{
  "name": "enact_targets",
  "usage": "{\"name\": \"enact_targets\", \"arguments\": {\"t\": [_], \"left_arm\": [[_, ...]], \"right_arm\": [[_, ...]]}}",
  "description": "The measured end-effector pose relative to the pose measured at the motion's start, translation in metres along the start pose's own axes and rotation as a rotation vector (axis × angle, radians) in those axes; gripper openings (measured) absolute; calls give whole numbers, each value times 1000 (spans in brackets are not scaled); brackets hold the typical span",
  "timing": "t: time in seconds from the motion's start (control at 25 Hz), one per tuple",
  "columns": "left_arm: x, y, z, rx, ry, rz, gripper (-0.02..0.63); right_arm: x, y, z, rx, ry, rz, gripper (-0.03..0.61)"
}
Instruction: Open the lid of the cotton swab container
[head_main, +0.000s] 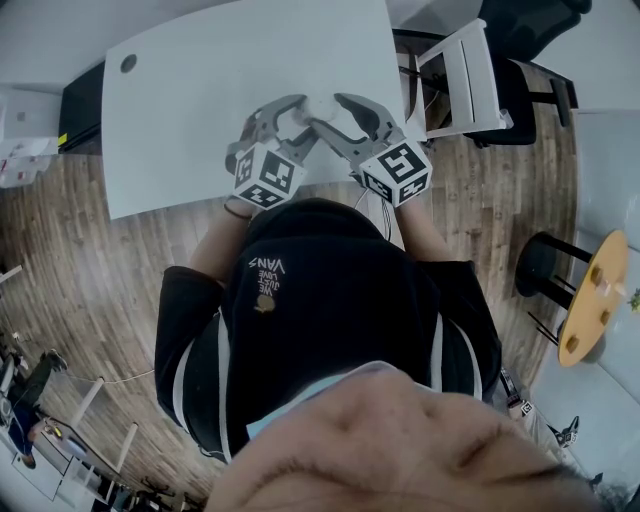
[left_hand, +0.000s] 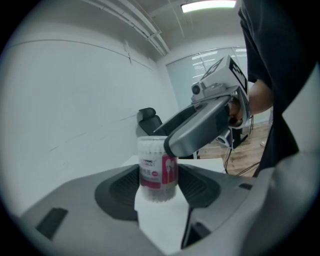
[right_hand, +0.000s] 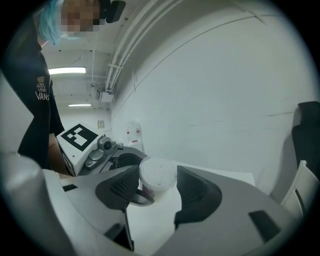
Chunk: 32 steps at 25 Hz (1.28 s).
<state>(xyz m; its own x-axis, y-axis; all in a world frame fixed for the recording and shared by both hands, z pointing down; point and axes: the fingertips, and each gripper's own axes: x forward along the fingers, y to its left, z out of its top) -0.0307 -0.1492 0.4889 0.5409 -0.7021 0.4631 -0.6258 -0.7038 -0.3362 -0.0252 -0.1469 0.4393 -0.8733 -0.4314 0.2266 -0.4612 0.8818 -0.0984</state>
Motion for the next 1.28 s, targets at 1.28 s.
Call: {"name": "enact_targets", "arguments": {"t": [1.28], "left_arm": [[3,10,-2,-62,-43,-14,242]], "right_arm": [[-7,-18,14,185,-94,28,238]]}}
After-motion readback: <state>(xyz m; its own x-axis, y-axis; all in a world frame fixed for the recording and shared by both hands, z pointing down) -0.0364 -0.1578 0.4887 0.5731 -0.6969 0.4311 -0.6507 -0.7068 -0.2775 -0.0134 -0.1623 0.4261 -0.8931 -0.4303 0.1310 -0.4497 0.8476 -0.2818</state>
